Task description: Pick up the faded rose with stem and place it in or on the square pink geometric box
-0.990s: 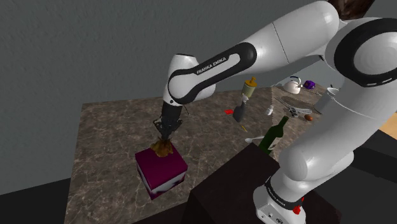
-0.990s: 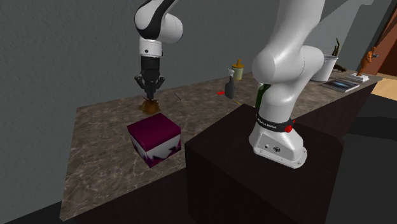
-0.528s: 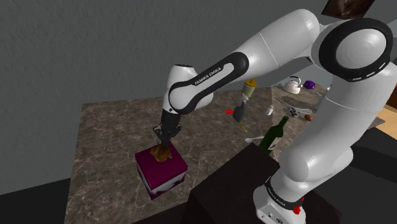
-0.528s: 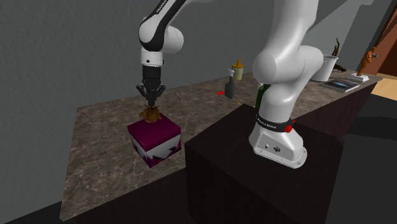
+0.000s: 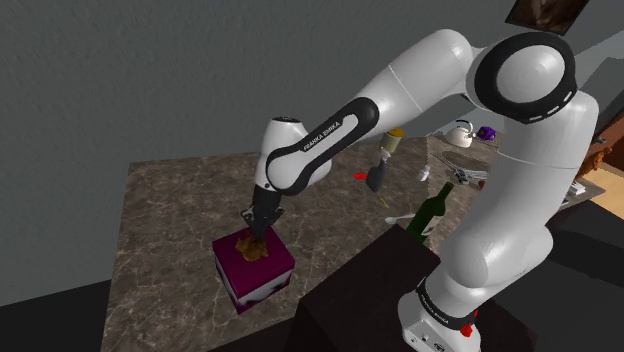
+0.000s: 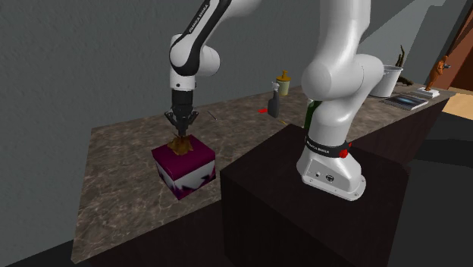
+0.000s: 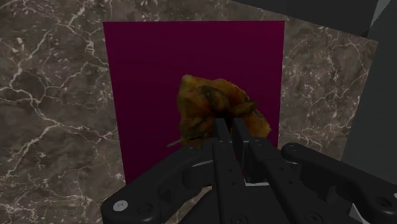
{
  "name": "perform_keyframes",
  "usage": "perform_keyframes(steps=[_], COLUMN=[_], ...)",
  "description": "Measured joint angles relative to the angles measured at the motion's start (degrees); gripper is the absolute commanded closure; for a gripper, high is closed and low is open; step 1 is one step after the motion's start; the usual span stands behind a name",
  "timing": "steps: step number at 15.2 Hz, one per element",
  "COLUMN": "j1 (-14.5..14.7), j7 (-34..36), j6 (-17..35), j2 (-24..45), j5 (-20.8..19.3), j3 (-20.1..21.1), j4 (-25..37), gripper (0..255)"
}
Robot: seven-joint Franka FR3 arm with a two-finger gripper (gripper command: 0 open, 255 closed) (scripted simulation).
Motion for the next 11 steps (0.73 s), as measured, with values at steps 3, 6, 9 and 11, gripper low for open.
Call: perform_keyframes(steps=[3, 6, 9, 11], j1=[0.7, 0.8, 0.9, 1.0], j7=[0.5, 0.6, 0.7, 0.8], j6=[1.5, 1.7, 1.7, 1.6], j2=[1.4, 1.4, 1.7, 1.9], j5=[-1.2, -1.3, -1.4, -1.5], j3=[-0.9, -0.9, -1.1, -1.1], j4=[0.2, 0.1, 0.2, 0.1], gripper=[255, 255, 0, 0])
